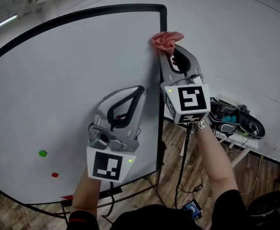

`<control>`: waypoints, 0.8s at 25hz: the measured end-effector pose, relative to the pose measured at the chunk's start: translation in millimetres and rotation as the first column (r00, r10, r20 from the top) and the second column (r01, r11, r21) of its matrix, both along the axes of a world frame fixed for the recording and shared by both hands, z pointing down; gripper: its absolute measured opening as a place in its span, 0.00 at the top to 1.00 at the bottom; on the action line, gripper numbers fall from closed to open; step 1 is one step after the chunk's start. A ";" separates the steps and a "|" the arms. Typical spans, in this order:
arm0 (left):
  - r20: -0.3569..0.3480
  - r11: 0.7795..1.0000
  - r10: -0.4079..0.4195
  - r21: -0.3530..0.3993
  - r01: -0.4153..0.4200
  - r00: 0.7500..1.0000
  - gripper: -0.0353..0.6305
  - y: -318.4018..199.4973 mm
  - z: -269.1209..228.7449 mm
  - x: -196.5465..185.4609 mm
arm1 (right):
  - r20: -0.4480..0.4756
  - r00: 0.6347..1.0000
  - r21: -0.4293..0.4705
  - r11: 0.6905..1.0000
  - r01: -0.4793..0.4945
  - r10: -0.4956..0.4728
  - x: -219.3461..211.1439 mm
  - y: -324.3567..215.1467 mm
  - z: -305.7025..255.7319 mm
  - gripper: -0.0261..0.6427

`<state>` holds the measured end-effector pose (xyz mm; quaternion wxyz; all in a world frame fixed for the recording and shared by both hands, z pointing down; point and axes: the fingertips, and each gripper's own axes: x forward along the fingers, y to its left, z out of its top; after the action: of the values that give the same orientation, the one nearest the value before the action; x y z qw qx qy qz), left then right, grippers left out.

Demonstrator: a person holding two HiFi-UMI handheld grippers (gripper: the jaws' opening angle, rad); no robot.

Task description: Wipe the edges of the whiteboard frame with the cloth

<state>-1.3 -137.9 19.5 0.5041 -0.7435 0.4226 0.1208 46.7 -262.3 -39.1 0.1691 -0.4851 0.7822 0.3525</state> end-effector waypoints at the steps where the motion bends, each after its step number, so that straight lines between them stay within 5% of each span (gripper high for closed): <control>1: -0.003 1.000 0.002 -0.005 -0.002 1.000 0.94 -0.2 0.1 -0.3 | -0.003 1.000 -0.004 1.000 -0.002 0.002 0.0 -0.3 0.5 0.89; 20: -0.006 0.996 0.053 -0.066 -0.053 0.999 0.94 -7.9 11.5 -0.6 | -0.024 0.999 -0.042 0.998 -0.037 0.036 0.2 -7.5 18.8 0.89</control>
<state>-1.9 -145.9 31.0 0.4749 -0.7704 0.4076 0.1216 46.9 -269.8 -20.3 0.1433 -0.4986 0.7824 0.3447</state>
